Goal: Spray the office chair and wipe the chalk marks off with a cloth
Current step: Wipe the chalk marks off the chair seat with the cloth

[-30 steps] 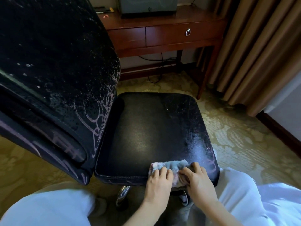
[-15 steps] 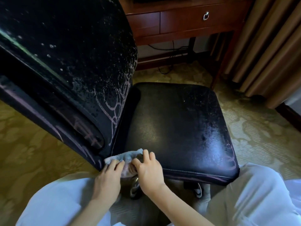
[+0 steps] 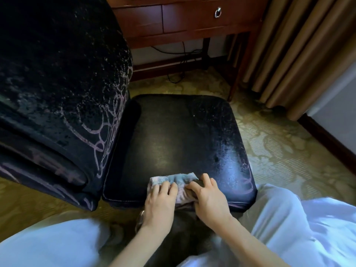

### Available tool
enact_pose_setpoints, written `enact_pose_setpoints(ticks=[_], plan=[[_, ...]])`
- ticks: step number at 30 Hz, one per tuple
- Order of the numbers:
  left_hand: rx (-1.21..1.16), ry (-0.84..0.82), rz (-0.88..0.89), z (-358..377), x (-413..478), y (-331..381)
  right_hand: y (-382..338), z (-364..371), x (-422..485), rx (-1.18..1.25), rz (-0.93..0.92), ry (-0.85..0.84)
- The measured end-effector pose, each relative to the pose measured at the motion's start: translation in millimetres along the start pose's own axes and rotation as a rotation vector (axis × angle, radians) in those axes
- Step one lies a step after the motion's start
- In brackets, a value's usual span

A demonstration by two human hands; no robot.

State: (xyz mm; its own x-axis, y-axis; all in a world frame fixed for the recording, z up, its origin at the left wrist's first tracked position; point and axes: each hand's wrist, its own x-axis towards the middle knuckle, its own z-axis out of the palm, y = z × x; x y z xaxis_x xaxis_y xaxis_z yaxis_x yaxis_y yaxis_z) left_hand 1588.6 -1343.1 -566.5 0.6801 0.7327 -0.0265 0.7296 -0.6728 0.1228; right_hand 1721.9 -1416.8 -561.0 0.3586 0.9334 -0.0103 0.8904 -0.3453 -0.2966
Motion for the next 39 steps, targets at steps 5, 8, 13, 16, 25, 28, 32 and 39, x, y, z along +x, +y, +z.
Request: enact_pose_setpoints(ticks=[5,8,13,16,25,28,32,39], plan=[[-0.039,0.023,0.114,5.6,33.4,55.6,61.1,-15.9,-2.1,0.042,0.137,0.018],[-0.046,0.031,0.116,7.1,55.0,72.0,80.0,-18.5,6.4,0.055,0.182,0.034],[-0.075,-0.014,0.072,8.3,91.1,76.2,93.7,-17.8,40.7,0.061,0.186,0.071],[-0.066,0.016,0.054,6.4,122.7,71.5,99.1,-16.0,73.3,0.062,0.183,0.087],[0.004,0.067,-0.013,2.4,265.9,52.9,125.9,-17.0,220.1,0.026,0.163,0.127],[0.012,0.084,-0.014,1.0,315.2,44.3,135.5,-19.7,268.1,0.035,0.138,0.168],[0.04,0.124,-0.006,3.6,373.8,32.5,149.6,-18.2,327.9,0.059,0.121,0.199],[0.068,0.175,0.007,10.8,450.4,14.1,162.0,-12.4,402.9,-0.006,0.139,0.254]])
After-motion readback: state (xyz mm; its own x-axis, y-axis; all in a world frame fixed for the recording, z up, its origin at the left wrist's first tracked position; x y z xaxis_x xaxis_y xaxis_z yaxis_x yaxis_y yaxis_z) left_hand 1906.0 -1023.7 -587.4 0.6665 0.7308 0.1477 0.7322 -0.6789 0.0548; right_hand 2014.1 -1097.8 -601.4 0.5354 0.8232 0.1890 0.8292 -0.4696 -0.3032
